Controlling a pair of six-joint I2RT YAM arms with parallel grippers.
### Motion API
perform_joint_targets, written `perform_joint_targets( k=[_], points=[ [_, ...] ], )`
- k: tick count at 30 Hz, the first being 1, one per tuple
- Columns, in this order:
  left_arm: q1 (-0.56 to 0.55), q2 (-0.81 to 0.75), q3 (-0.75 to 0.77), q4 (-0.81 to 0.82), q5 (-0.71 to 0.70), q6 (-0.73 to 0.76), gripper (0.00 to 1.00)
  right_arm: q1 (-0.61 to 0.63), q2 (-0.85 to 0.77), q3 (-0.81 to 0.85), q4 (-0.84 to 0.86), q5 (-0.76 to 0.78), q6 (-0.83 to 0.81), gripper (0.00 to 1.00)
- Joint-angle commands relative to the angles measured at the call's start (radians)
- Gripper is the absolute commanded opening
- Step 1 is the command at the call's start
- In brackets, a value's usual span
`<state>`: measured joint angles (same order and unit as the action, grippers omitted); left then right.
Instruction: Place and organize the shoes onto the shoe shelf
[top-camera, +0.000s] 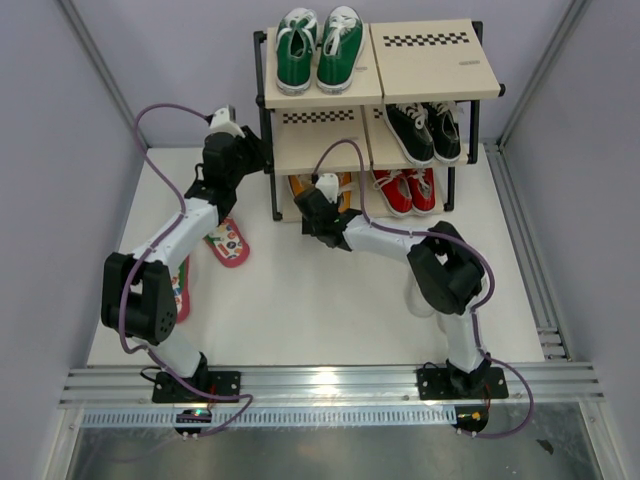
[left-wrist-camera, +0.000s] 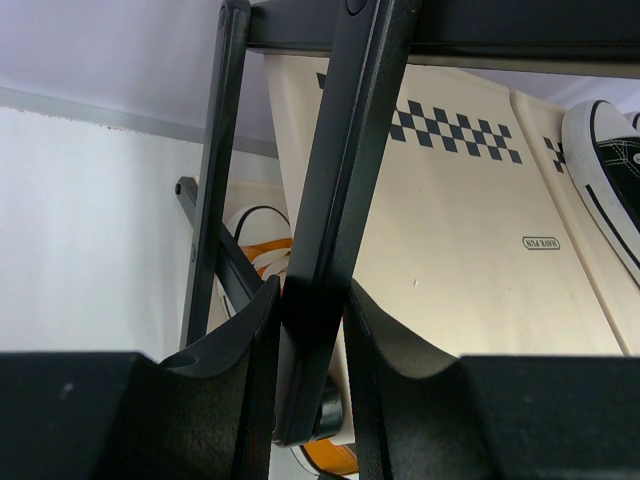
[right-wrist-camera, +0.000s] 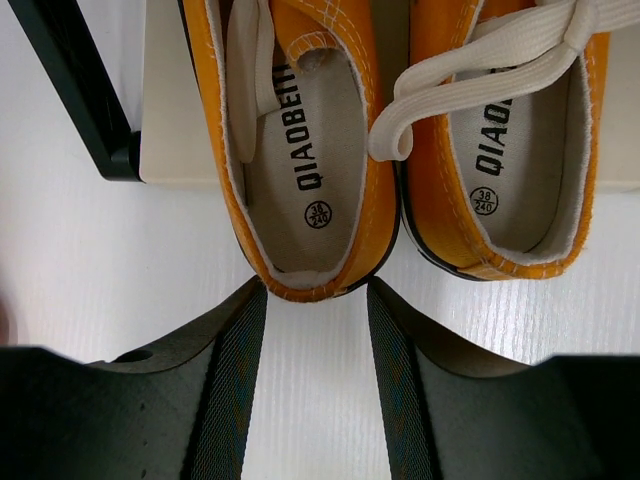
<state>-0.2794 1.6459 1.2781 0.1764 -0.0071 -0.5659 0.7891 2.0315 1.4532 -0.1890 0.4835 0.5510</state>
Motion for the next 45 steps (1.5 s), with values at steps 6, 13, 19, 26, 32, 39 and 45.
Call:
perform_joint_targets(
  k=[6, 13, 19, 26, 32, 39, 45],
  points=[
    [-0.02, -0.023, -0.036, -0.083, 0.045, -0.017, 0.25, -0.01, -0.022, 0.036, 0.051, -0.019, -0.03, 0.53],
    [-0.018, -0.112, -0.057, -0.112, 0.036, 0.018, 0.6, -0.01, -0.168, -0.105, 0.091, -0.117, -0.022, 0.71],
    [-0.018, -0.234, -0.065, -0.173, 0.025, 0.035, 0.75, -0.007, -0.318, -0.188, 0.077, -0.167, -0.031, 0.75],
    [-0.02, -0.446, -0.293, -0.226, -0.043, -0.124, 0.69, -0.008, -0.496, -0.295, 0.002, -0.09, 0.003, 0.76],
    [-0.02, -0.541, -0.583, -0.05, -0.111, -0.392, 0.37, -0.034, -0.595, -0.382, -0.058, -0.089, 0.044, 0.75],
    [-0.021, -0.347, -0.668, 0.224, -0.151, -0.627, 0.06, -0.103, -0.712, -0.504, -0.052, -0.112, 0.044, 0.75],
    [-0.07, -0.12, -0.632, 0.426, -0.203, -0.735, 0.0, -0.142, -0.772, -0.568, -0.032, -0.118, 0.053, 0.75]
  ],
)
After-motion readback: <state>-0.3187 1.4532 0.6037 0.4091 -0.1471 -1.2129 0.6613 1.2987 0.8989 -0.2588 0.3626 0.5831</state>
